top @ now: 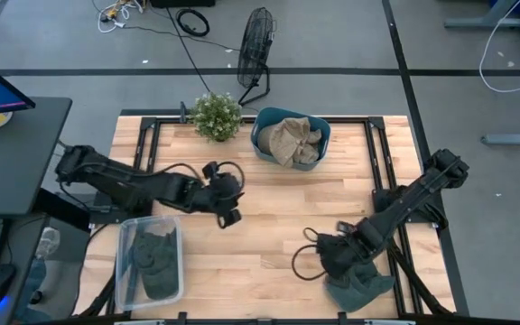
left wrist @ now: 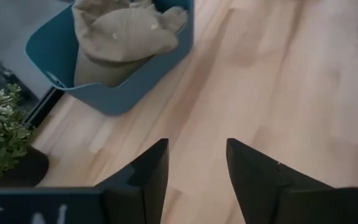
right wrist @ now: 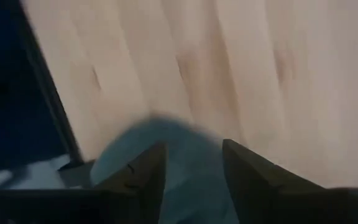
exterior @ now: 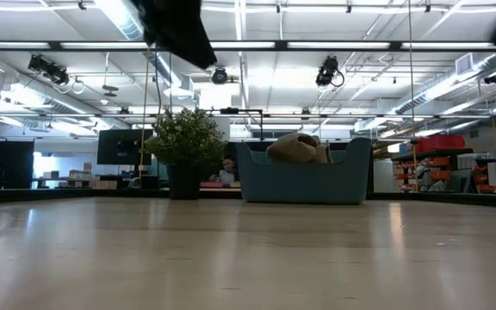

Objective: Pick & Place hat
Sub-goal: Put the blue cap into the transparent bin

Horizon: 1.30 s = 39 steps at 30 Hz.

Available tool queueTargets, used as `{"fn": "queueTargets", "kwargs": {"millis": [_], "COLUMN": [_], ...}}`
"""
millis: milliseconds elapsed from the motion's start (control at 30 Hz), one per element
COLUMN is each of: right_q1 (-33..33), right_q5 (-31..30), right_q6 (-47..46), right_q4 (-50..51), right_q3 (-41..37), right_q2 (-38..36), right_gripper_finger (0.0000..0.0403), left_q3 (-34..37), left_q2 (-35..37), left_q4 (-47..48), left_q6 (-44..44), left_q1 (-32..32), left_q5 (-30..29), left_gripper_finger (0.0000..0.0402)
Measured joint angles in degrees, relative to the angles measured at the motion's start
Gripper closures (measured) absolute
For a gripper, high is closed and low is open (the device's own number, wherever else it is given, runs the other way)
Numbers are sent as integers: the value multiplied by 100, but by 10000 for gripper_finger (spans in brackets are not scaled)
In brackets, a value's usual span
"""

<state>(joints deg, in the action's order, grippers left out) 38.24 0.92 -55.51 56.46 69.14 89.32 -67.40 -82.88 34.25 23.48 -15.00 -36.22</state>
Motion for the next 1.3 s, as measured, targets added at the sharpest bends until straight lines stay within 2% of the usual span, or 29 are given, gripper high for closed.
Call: {"fn": "queueTargets", "kwargs": {"millis": [133, 300, 400, 533, 700, 867, 1000, 1100, 1233, 1300], "right_q1": [474, 1090, 1366, 1570, 1628, 1641, 1654, 1570, 1293, 1095], "right_q5": [154, 428, 471, 457, 244, 183, -124, -389, -488, -749], "right_q6": [-1713, -3413, -4021, -4434, -4449, -4451, -4335, -3614, -2069, -1166], "right_q4": [347, 64, -426, -900, -1041, -1400, -1546, -1589, -1839, -2166], "right_q3": [-15, -312, -589, -853, -1090, -1551, -1733, -1688, -1491, -1427], "right_q2": [0, -2, 2, 2, 2, 0, -3, -20, -20, -20], "right_gripper_finger": [243, 243, 243, 243, 243, 243, 254, 295, 383, 389], "left_q3": [0, 0, 0, 0, 0, 0, 0, 0, 0, 0], "left_q2": [-383, -767, -927, -1070, -1100, -1098, -1098, -1098, -1098, -1098], "left_q4": [-68, -248, -676, -1540, -2352, -2631, -2618, -2632, -2726, -2813], "left_q6": [-15, -51, -478, -1218, -1831, -2007, -1983, -2017, -2030, -2040], "left_q1": [178, 235, 235, 235, 235, 235, 235, 235, 235, 235], "left_q5": [154, 343, 605, 1327, 1926, 2301, 2460, 2659, 3218, 3530], "left_gripper_finger": [240, 247, 247, 248, 248, 248, 248, 248, 248, 248]}}
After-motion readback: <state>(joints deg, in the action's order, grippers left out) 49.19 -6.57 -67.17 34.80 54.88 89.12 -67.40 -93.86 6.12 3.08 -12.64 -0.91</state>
